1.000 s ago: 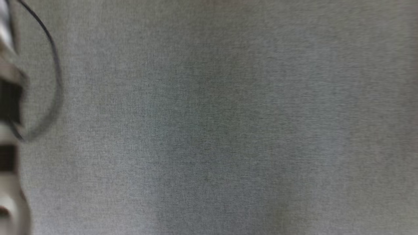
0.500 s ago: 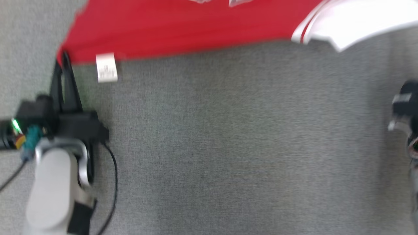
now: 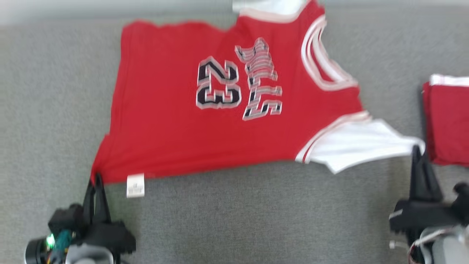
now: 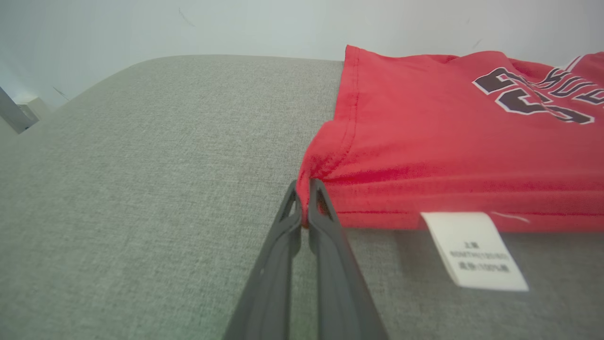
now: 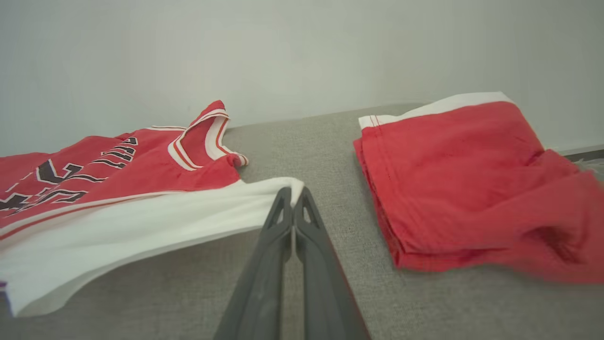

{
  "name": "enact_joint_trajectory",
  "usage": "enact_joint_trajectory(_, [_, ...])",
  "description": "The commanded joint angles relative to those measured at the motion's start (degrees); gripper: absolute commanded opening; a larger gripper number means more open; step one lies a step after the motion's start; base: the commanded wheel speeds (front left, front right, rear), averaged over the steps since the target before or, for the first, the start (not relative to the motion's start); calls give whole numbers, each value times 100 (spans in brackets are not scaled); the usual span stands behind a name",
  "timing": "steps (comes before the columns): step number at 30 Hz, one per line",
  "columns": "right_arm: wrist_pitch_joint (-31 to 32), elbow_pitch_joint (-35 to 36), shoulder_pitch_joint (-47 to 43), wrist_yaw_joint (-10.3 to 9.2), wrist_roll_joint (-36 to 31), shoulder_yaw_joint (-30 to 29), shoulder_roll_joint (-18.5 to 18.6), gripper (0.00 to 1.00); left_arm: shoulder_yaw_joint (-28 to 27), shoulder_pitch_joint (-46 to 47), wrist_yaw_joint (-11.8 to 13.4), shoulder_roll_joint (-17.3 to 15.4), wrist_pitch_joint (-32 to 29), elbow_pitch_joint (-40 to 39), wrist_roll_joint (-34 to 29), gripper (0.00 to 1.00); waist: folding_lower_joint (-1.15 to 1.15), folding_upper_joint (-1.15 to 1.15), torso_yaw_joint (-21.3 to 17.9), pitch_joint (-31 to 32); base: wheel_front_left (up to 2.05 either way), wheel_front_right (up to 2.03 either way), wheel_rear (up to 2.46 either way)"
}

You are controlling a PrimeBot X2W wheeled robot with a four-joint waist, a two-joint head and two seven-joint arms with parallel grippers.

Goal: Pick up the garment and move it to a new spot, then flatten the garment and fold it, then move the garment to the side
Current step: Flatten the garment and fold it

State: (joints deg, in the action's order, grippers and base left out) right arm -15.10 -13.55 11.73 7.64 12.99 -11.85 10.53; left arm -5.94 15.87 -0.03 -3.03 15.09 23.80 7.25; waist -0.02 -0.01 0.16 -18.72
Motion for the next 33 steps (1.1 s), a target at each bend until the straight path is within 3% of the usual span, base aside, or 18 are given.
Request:
enact_joint_trajectory(1, [-1, -10, -170, -28, -43, -34, -13, 0, -97, -193, 5, -40, 8, 21, 58, 0, 2, 1, -124, 561, 0, 0, 0])
enact_joint_trajectory(14, [-1, -490, -1448, -29, 52, 105, -352, 0, -116, -1465, -76, -9, 11, 251, 304, 0, 2, 1, -161, 1743, 0, 0, 0])
enact_joint_trajectory(33, [-1, -713, -2282, -28, -102, 470, -444, 0, 90, -2219, -131, -5, 11, 577, 518, 0, 2, 1, -227, 2176, 0, 0, 0])
